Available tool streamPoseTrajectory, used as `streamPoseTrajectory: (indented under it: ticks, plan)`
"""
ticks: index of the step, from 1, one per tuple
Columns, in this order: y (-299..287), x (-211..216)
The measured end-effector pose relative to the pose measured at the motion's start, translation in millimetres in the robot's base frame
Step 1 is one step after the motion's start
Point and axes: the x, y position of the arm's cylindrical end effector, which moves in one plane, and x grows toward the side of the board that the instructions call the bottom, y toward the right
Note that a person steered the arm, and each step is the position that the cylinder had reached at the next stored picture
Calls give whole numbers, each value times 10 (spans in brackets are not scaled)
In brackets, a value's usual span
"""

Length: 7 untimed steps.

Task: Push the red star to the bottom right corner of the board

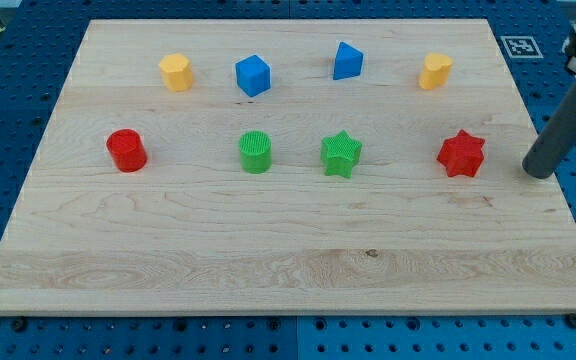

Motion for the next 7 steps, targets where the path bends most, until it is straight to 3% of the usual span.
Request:
streamPoseTrajectory:
  ticks: [2, 3, 4, 5, 6, 7]
  plan:
    - [-432, -518]
    - [-874, -492]
    - [-1027, -207]
    - [-768, 246]
    - [-668, 234]
    - [-1099, 95]
